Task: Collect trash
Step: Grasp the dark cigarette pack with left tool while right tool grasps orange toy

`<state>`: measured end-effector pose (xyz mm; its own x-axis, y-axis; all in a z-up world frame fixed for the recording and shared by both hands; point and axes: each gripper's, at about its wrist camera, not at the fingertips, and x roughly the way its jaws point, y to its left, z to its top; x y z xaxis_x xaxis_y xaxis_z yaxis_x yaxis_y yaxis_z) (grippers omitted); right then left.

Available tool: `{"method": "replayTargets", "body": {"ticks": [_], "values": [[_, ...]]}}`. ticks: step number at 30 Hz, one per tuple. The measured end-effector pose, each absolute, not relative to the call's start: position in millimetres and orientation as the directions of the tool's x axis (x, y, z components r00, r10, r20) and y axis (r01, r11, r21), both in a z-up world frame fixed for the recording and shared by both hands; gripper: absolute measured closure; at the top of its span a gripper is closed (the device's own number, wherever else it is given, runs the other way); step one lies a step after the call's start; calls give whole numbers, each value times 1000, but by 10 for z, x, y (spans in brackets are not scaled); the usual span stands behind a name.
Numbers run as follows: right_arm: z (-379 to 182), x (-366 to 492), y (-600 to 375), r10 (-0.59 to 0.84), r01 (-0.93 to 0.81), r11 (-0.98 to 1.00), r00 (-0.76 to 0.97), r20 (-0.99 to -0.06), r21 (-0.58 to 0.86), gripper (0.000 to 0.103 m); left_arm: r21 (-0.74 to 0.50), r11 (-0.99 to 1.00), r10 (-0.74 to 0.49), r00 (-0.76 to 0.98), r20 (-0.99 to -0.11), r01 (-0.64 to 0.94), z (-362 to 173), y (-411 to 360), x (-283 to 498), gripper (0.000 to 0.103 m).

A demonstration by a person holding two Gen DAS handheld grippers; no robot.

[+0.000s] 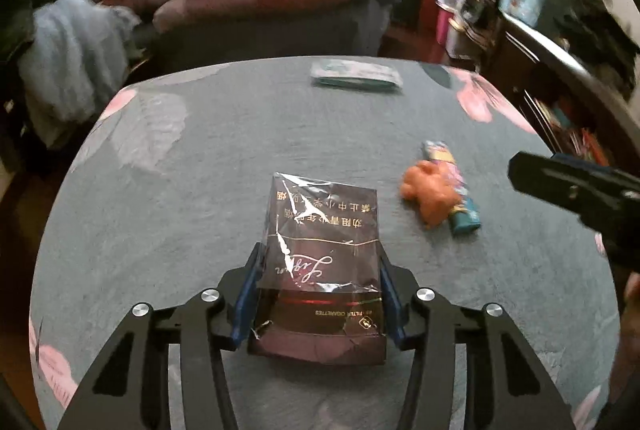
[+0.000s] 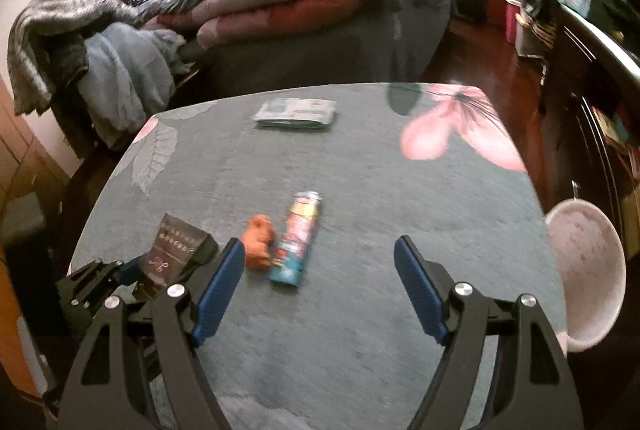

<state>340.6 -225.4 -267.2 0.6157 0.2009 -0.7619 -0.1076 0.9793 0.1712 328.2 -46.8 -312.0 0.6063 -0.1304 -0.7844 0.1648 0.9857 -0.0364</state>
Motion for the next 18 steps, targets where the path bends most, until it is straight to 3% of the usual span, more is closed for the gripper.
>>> {"method": "replayTargets", "body": {"ticks": [5,9,15,18], "values": [[-2733,3515,-1875,207,-186,976,602,-771,117,29,-70,996,-86,625,-776,50,-3065,-47,3186,52],[-2846,3599,-1653,203,-231,969,569,-797,82,43,-89,996,-66,632,-772,-4,-3015,201,3117,52],[-2986,3687,-1480,168,-242,970,550,-818,37,49,-86,996,-46,646,-762,-31,-2957,344,3022,52],[-3031,3730,-1439,148,-239,971,546,-824,16,61,-89,995,-46,650,-758,-34,-2946,377,2991,52]]}}
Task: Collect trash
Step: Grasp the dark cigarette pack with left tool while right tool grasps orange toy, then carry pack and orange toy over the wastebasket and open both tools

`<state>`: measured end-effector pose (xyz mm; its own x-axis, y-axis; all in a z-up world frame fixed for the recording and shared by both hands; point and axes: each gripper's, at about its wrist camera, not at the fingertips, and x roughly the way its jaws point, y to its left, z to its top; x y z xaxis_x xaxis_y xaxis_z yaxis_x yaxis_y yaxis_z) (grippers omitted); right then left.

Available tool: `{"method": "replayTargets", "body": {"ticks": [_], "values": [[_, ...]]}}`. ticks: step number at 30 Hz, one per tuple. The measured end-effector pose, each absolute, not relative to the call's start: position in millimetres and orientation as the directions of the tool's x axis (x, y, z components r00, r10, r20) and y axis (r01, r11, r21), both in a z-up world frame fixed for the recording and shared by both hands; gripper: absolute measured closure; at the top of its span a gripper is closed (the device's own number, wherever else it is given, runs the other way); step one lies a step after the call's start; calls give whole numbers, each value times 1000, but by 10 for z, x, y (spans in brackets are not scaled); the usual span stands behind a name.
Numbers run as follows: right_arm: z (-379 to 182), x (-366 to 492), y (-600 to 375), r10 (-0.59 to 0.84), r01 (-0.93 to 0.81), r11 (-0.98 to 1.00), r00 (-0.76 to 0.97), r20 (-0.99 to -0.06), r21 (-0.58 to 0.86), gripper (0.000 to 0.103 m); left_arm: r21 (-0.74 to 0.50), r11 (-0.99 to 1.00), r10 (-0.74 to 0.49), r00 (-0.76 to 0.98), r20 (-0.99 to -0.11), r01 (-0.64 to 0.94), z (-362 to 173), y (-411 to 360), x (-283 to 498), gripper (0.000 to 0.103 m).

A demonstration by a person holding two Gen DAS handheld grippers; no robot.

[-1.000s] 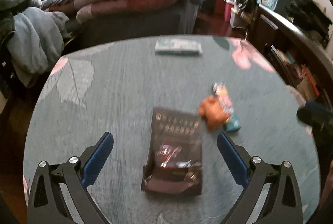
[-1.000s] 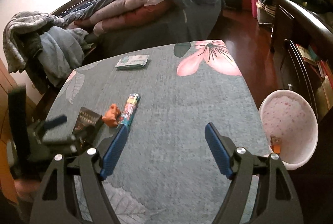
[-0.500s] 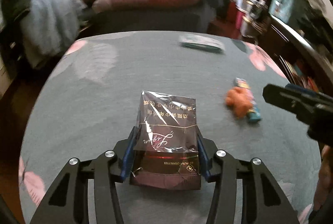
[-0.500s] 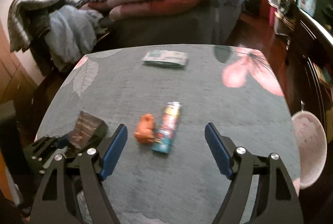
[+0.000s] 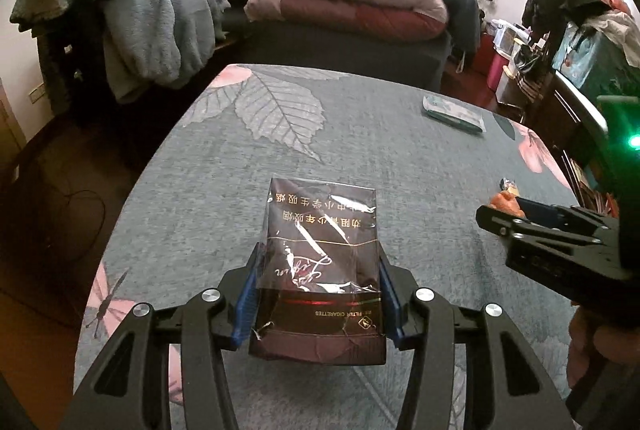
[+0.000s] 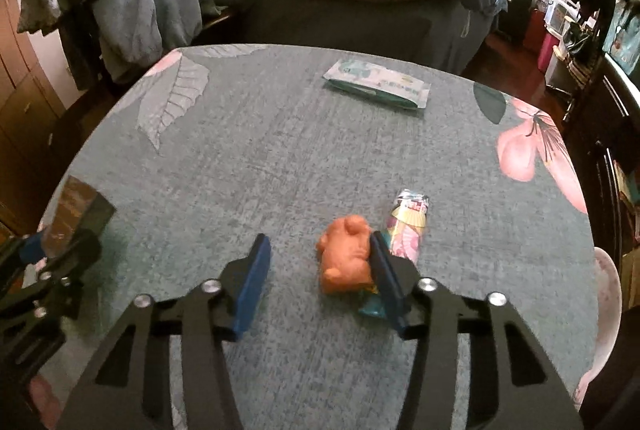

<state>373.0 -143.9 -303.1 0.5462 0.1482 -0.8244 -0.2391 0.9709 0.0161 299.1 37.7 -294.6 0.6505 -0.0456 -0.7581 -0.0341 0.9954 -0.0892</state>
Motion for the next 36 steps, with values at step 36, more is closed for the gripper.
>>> {"method": "replayTargets", "body": {"ticks": [36], "values": [[-2460,2807,-2801,280,-117,956,646,-710,271,77,-80,988,-152,715,-682,135,-2282,-665,2732,52]]}}
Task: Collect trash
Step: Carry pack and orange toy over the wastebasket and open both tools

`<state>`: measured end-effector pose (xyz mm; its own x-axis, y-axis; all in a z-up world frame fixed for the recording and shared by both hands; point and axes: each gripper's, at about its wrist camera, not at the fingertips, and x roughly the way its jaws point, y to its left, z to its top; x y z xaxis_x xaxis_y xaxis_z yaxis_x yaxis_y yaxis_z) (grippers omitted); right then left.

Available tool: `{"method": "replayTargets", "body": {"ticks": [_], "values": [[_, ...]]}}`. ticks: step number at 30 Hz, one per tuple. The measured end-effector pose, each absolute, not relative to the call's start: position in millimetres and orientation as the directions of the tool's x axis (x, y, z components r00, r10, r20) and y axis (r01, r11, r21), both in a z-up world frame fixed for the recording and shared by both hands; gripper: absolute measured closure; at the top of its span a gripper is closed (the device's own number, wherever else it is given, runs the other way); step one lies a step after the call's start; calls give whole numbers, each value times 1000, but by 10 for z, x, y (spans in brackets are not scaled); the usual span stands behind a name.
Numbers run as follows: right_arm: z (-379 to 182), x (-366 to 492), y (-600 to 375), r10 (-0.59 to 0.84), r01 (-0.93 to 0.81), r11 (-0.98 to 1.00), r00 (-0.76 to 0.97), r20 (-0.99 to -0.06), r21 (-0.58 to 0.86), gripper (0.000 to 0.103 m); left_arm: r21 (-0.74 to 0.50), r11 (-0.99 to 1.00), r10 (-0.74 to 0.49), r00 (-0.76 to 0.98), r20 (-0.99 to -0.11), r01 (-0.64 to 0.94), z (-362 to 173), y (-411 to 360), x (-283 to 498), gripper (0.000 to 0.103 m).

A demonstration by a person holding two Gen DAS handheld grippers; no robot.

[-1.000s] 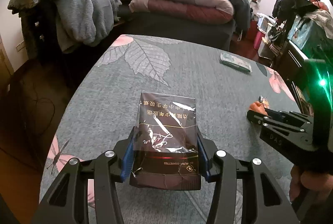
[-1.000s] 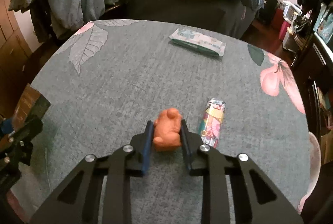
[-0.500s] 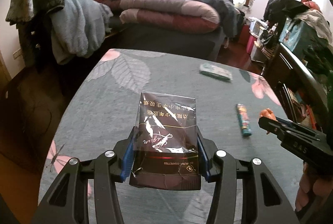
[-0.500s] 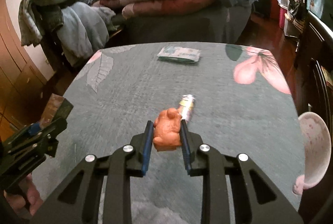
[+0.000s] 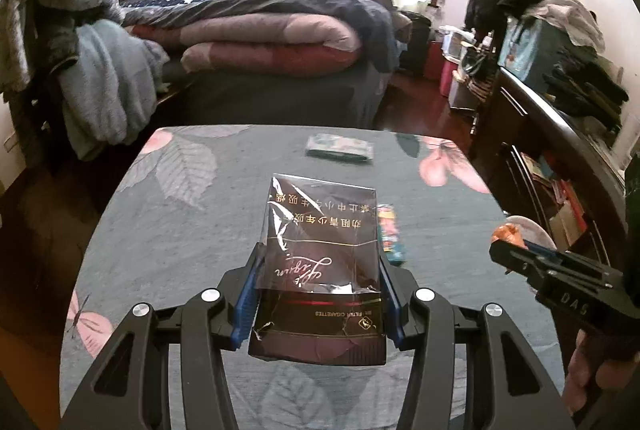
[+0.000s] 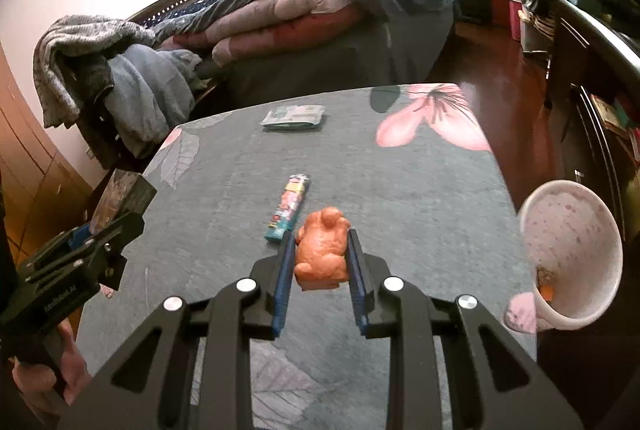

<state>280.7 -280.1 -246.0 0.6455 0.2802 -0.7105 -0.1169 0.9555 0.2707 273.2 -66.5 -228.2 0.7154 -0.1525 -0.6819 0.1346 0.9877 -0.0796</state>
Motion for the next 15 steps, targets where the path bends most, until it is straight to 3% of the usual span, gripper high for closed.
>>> {"method": "replayTargets", "body": {"ticks": [15], "values": [[-2474,2519,-3538,238,-10,948,687,-686,318,77,-66,958,-249,701,-669,278,-2166,-1465,2731,52]]}}
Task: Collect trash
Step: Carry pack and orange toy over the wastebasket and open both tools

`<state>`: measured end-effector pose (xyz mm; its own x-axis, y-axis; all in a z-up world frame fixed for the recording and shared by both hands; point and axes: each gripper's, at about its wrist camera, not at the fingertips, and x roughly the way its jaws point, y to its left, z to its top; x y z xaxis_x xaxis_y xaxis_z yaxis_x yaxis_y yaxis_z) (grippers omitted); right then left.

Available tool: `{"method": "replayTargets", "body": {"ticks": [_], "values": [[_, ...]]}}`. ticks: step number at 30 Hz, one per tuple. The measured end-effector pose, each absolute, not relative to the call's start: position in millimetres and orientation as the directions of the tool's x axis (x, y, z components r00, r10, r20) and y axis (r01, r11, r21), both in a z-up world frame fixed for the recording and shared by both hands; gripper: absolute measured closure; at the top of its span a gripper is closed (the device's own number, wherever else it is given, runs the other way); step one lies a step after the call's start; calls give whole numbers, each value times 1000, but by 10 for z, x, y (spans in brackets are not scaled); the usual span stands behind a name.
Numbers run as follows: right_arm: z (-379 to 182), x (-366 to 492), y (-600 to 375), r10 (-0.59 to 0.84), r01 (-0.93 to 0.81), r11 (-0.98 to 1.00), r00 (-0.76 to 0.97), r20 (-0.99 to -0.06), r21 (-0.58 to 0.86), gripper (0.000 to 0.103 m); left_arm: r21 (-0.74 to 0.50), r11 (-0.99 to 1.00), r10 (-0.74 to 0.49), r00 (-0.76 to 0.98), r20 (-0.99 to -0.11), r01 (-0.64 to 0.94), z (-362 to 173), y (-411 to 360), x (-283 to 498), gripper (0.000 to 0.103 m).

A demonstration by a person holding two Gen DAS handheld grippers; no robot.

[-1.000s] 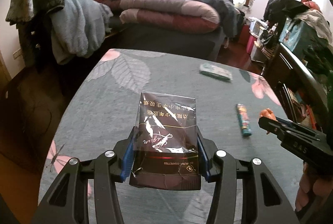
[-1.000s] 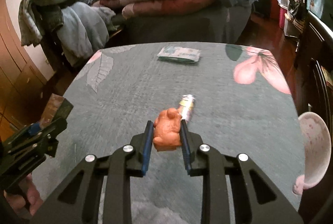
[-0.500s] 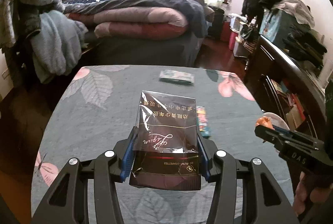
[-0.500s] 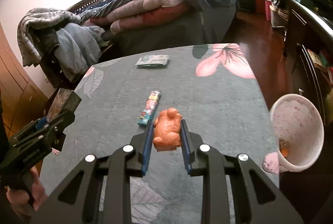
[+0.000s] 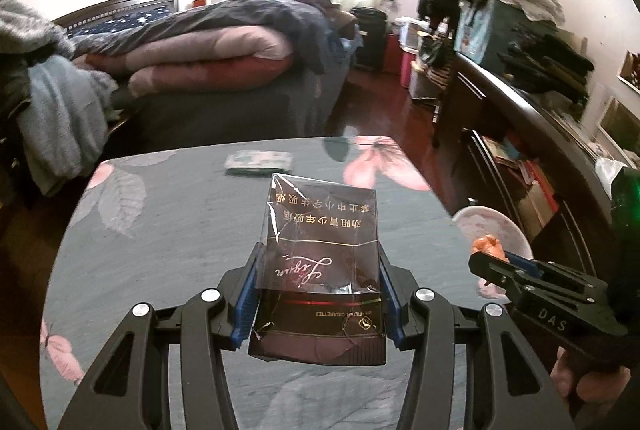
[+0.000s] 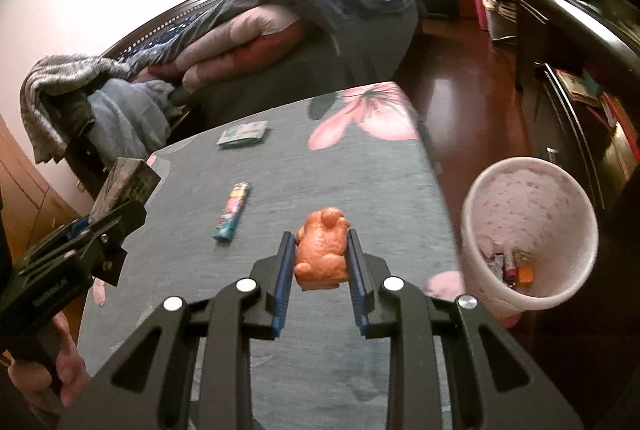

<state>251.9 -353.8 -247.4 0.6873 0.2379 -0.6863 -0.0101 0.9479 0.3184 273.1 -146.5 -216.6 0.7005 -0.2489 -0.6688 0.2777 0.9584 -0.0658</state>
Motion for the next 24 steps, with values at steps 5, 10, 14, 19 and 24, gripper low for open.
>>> {"method": "replayTargets", "body": {"ticks": [5,10,14,19,24], "values": [[-2486,2438,-3847,209,39,943,704,-679,330,77,-64,938,-294,685,-667,340,-2160,-1813,2747,52],[-2513,2364,-4182,171,97,936,716,-677,339,77,-46,913,-329,666,-669,405,-2182,-2182,2769,52],[-2536,2297,-4459,135,148,928,724,-677,343,77,-47,889,-367,646,-669,456,-2195,-2465,2788,52],[-2568,2231,-4784,92,204,917,727,-680,342,77,-50,855,-412,617,-670,516,-2204,-2821,2829,52],[-2596,2197,-5088,44,261,905,729,-684,337,77,-71,825,-456,587,-669,560,-2238,-3145,2902,52]]}}
